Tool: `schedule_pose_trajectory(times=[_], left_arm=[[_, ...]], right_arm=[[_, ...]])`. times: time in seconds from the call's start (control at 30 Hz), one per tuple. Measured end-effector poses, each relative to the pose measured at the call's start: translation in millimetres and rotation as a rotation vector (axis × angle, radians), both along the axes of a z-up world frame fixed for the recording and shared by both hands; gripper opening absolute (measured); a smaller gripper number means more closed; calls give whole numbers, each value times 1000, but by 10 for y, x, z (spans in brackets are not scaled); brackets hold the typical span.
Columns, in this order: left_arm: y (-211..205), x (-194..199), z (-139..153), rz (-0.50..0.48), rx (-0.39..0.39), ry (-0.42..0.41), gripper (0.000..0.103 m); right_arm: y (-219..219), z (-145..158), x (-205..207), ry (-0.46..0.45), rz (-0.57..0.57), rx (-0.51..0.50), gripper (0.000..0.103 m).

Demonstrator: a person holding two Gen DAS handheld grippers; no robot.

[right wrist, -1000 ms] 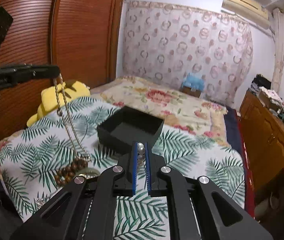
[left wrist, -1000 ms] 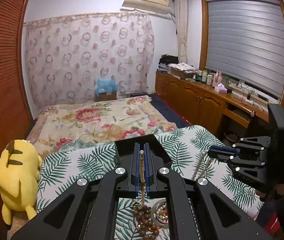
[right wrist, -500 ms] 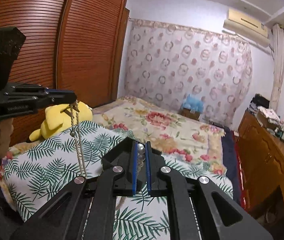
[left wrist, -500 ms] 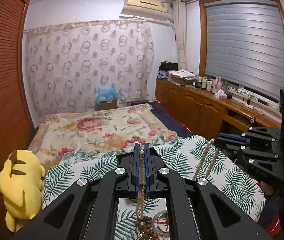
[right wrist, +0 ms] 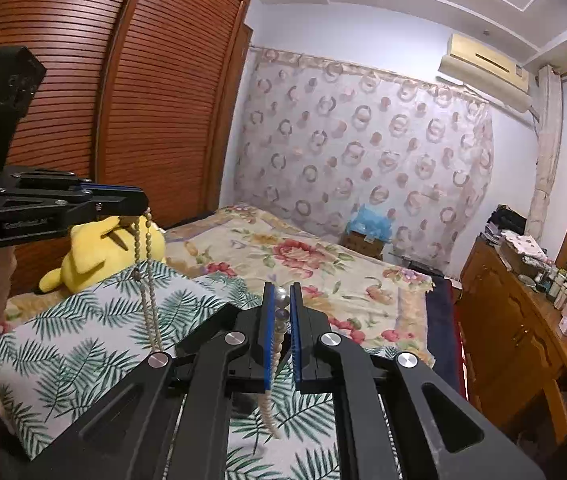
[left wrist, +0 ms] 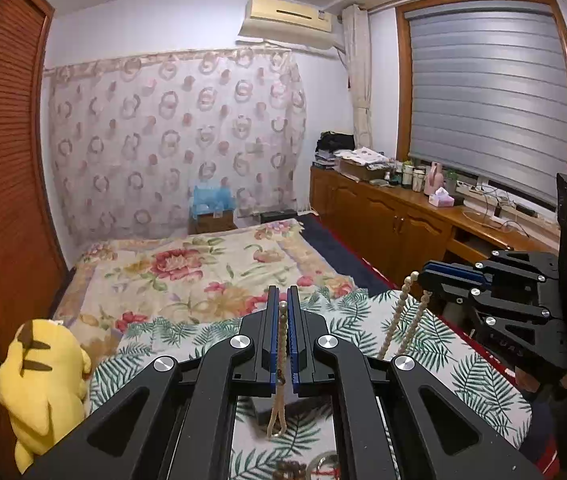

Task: Organize jewelry
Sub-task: 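Carry the pearl necklace and silver chain over the black box with both tools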

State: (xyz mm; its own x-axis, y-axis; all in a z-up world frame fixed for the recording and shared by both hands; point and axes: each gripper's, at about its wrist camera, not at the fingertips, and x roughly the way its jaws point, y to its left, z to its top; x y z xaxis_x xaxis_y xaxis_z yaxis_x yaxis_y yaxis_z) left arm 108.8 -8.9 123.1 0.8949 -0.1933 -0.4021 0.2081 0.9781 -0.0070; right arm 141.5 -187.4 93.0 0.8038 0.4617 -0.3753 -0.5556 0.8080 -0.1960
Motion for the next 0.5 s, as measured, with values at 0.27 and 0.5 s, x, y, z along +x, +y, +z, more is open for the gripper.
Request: schedule_pose_trajectory(times=[0.27, 0.5], left_arm=[[-95, 318, 213, 21, 58, -31, 3], [-109, 573, 169, 36, 50, -19, 4]], right_arm=[[-84, -43, 294, 40, -8, 68, 8], [-56, -23, 398, 38, 5, 69, 8]])
